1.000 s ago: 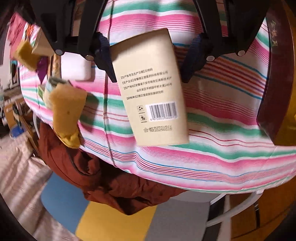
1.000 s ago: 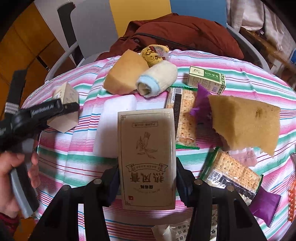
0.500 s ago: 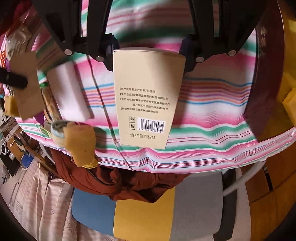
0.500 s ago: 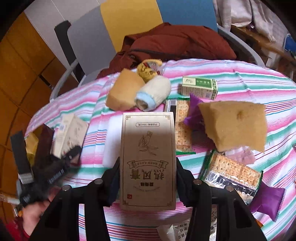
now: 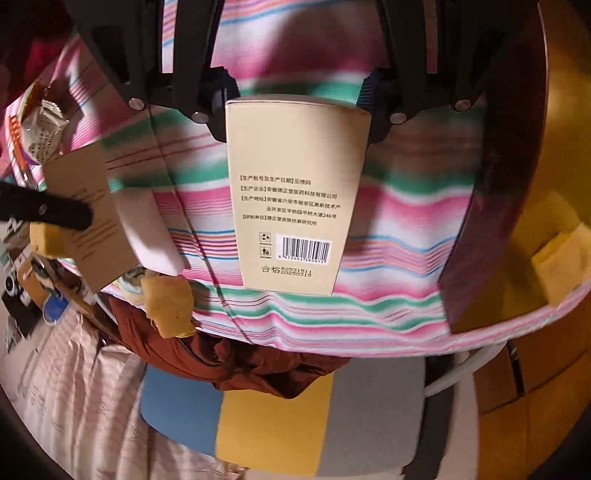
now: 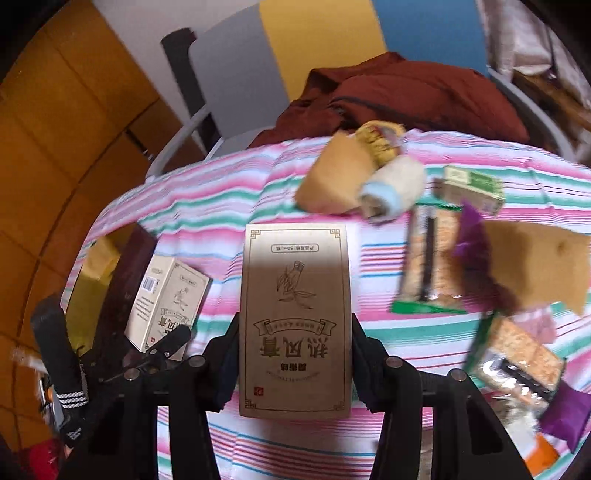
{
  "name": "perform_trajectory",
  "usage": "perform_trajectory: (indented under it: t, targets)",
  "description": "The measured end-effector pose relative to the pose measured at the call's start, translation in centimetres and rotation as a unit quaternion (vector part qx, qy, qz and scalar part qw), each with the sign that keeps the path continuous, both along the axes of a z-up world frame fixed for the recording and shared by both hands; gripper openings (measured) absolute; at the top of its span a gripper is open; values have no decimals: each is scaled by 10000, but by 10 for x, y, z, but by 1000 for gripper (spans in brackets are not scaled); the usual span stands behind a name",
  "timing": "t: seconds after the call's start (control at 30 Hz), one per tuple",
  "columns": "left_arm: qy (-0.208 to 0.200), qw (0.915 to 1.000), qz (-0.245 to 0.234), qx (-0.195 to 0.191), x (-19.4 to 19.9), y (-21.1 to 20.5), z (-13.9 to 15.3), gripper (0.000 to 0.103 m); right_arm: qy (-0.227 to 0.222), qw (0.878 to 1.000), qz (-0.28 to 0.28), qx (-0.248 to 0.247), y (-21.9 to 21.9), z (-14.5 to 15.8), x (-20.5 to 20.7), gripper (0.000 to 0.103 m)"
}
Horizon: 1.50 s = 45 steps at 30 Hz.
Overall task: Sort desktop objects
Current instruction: 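Grasp a cream box with the left tool while the right tool grasps a printed box, then carry both boxes over the gold tray and release them beside the sponges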
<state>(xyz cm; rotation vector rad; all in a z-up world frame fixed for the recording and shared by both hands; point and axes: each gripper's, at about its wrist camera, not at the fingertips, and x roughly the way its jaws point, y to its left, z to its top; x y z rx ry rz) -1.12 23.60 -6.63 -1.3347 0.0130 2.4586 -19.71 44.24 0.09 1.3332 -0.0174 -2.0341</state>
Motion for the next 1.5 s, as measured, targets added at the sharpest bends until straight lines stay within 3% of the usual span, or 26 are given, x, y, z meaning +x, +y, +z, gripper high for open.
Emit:
perform_trajectory:
  t: [0.3, 0.53, 0.9, 1.07, 1.13, 1.33, 1.5]
  targets:
    - [90, 9998, 39, 181, 23, -21, 9, 51, -121, 9992, 371, 49, -25, -15, 19, 51]
    - [171, 9993, 152, 292, 33, -42, 27, 51, -437, 9979, 436, -219, -42, -14, 36, 51]
    - [635, 9961, 543, 265, 30, -87, 70, 51, -261, 9962, 752, -358, -89, 21, 64, 51]
    - [625, 9949, 744, 264, 12, -116, 79, 51, -211, 9941, 926, -519, -125, 38, 72, 51]
    - [537, 9945, 853, 294, 1, -130, 79, 51, -192, 9936, 969, -556, -143, 42, 75, 51]
    - [-314, 9932, 817, 762, -49, -178, 60, 50, -311, 9916, 1067, -661, -205, 47, 81, 51]
    - [-976, 9898, 668, 791, -84, -197, 30, 50, -497, 9914, 1058, -586, -250, 43, 84, 51]
